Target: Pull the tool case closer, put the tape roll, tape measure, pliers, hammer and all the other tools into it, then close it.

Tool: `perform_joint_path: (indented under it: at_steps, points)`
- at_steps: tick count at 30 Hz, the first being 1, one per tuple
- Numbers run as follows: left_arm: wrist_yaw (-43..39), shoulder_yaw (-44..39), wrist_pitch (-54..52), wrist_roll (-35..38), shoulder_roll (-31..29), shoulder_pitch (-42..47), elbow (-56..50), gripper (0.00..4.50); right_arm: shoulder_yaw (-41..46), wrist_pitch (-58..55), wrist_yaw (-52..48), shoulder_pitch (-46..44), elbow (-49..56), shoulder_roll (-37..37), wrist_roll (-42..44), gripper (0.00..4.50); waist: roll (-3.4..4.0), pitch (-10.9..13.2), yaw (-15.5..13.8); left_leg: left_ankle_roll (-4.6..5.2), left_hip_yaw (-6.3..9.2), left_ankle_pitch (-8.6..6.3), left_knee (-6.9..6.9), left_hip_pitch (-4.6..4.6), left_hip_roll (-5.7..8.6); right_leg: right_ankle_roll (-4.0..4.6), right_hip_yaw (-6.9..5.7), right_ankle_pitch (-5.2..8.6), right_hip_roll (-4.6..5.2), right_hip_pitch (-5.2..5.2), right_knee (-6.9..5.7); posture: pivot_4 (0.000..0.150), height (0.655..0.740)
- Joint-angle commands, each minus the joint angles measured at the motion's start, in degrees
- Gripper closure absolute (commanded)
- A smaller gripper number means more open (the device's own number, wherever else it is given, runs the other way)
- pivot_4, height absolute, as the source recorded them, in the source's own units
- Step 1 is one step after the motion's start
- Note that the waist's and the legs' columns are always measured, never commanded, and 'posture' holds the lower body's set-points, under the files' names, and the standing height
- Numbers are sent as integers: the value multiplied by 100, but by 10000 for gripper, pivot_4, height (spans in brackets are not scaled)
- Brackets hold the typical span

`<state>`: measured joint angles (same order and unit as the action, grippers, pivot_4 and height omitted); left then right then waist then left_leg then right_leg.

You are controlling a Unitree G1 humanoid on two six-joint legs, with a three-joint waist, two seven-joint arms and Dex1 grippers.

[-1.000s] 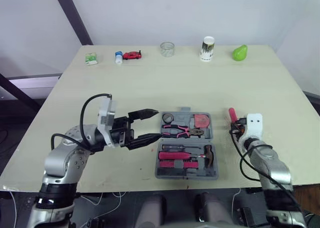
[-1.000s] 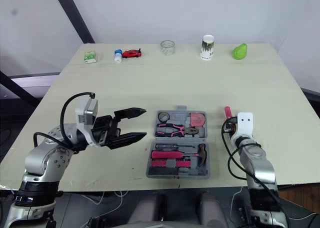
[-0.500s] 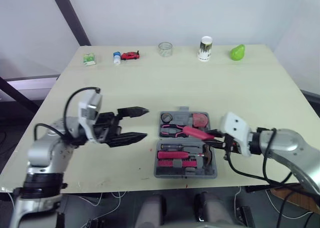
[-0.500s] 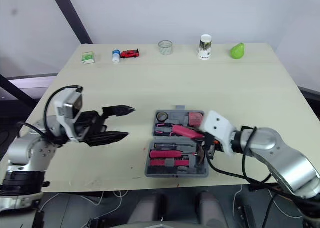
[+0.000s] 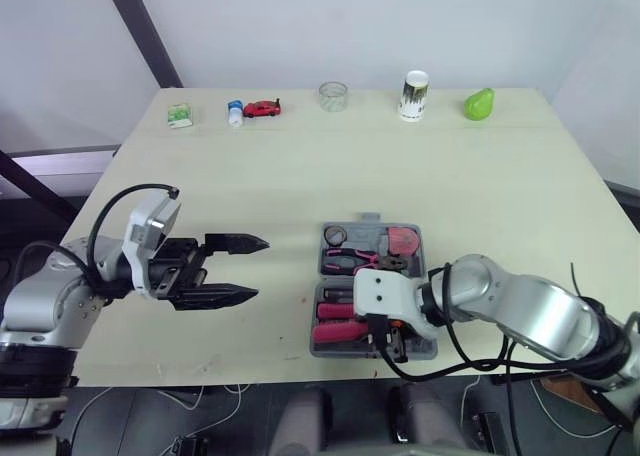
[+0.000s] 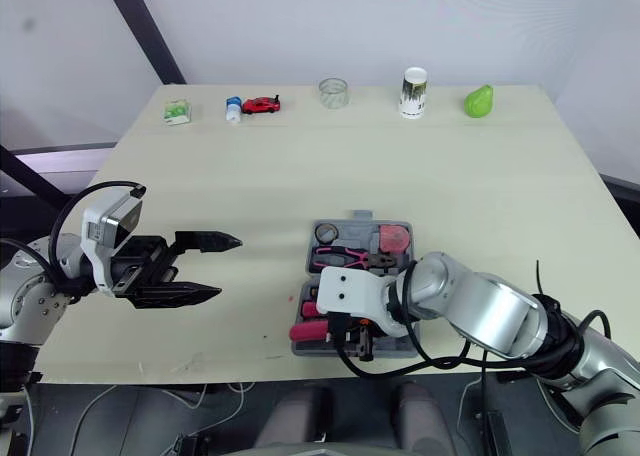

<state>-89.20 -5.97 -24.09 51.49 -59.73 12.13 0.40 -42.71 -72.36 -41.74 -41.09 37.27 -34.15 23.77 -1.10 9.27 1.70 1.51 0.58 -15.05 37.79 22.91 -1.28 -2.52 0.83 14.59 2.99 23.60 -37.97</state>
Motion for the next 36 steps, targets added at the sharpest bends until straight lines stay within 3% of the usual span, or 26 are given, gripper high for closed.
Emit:
perform_joint_path:
  at_steps: [1,11,24,36]
  points:
    - [-330,83,168,162,-185,95,-86,0,-109,-100,115,-88,1,56,-80,40745,0,0,-1,0,0,0,0,0,0,0,0,0,0,0,-1,1500,7400]
    - [-330,388,511,204,-350,101,38,0,-349,-225,419,-82,-594,554,-250,40745,1,1,52,0,-3,0,0,0,2,0,2,-1,-6,3,-3,1500,7400]
    - [-330,594,927,386,-587,21,236,0,-735,-116,516,-8,-725,642,-420,40745,1,1,54,0,-3,0,0,0,1,0,2,0,-8,3,-3,1500,7400]
    - [-330,1319,2166,747,-1467,-412,559,0,-850,-4,503,25,-874,697,-536,40745,2,2,52,0,-4,0,0,0,-1,0,2,0,-7,4,-3,1500,7400]
